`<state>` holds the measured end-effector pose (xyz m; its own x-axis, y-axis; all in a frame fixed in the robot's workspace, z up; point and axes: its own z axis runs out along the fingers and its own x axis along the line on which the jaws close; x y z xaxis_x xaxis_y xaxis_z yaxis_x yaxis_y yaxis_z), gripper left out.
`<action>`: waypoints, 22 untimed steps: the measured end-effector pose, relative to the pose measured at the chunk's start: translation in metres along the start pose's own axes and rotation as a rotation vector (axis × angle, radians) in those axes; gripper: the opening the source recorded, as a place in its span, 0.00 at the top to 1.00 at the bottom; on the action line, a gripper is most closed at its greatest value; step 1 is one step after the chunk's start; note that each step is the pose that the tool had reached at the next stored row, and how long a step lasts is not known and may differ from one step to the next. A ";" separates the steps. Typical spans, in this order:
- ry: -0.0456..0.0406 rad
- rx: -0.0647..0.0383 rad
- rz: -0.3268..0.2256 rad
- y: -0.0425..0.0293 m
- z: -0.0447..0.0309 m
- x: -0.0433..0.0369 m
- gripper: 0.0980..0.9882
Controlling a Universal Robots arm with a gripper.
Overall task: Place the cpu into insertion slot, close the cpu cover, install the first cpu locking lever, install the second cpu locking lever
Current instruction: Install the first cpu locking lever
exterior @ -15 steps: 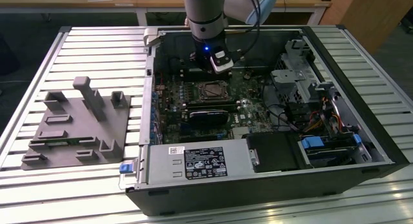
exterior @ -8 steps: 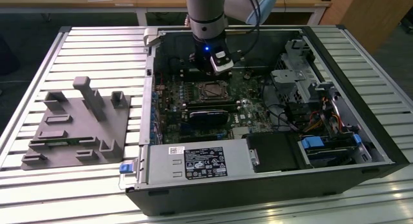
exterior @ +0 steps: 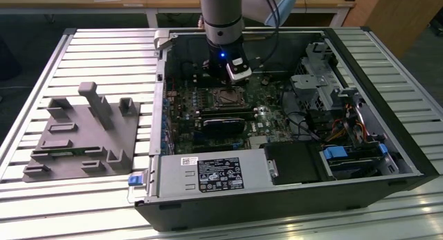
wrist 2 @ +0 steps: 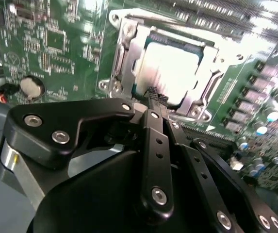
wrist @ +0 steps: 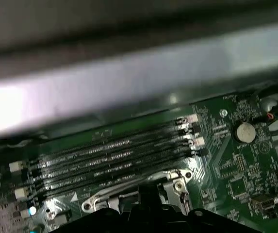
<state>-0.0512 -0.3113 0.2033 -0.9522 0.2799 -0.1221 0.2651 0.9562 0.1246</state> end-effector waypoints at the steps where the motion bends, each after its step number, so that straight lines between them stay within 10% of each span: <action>1: 0.0006 0.001 0.000 -0.0023 -0.0001 -0.0007 0.99; 13: 0.0020 0.037 -0.004 -0.0167 -0.0007 -0.0048 0.99; 22: 0.0021 0.039 -0.004 -0.0161 -0.0058 -0.0054 0.99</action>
<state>-0.0512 -0.3287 0.2077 -0.9537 0.2755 -0.1205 0.2665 0.9600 0.0860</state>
